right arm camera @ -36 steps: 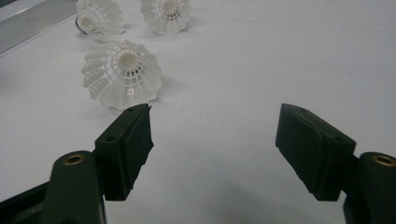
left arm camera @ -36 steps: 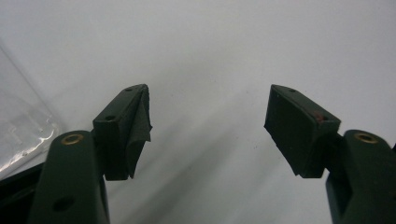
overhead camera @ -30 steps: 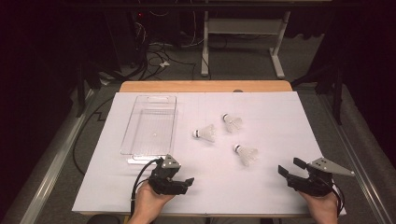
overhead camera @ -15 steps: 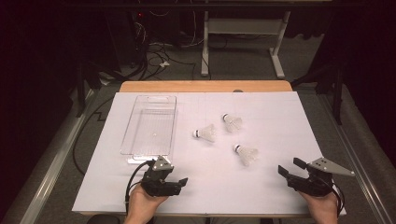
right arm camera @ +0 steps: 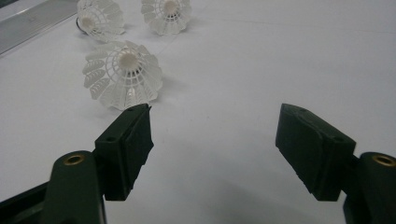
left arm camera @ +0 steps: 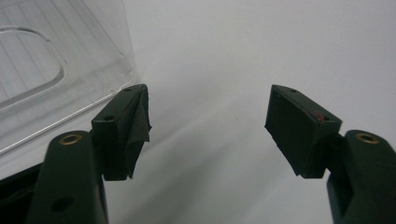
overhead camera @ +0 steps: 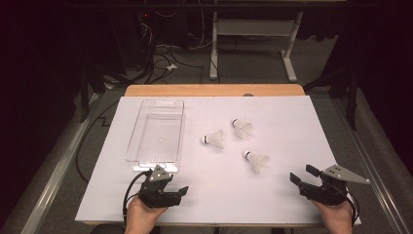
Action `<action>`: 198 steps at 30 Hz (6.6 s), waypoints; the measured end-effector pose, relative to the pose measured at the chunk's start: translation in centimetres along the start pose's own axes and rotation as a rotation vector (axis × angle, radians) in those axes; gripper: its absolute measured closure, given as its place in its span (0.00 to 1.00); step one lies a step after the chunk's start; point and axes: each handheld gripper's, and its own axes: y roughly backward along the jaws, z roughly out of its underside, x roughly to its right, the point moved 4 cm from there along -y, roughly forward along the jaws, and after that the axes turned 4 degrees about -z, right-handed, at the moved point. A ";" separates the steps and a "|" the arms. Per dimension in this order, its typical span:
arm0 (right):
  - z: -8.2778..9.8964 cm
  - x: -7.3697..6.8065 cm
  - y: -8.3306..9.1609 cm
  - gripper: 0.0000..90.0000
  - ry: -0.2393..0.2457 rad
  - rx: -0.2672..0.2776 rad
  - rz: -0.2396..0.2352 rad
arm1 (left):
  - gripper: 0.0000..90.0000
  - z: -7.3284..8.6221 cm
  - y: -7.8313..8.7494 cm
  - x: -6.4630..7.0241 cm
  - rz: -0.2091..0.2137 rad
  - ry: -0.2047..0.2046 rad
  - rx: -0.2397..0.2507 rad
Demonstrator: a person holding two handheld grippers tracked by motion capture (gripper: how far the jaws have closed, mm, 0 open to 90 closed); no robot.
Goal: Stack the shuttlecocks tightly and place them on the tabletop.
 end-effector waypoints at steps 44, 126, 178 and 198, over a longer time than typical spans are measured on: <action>0.0 0.1 -0.1 0.31 -0.010 -0.008 0.012 | 0.35 2.2 2.8 -4.8 -0.123 0.103 0.080; -2.5 -5.1 -3.6 0.44 0.029 -0.120 -0.038 | 0.35 3.1 3.7 -7.5 -0.182 0.148 0.135; -4.8 -8.4 -8.4 0.94 -0.006 -0.323 -0.062 | 0.34 3.1 3.6 -7.4 -0.196 0.145 0.129; -5.2 -7.9 -7.9 1.00 0.047 -0.337 -0.107 | 0.34 3.2 3.7 -7.5 -0.197 0.153 0.132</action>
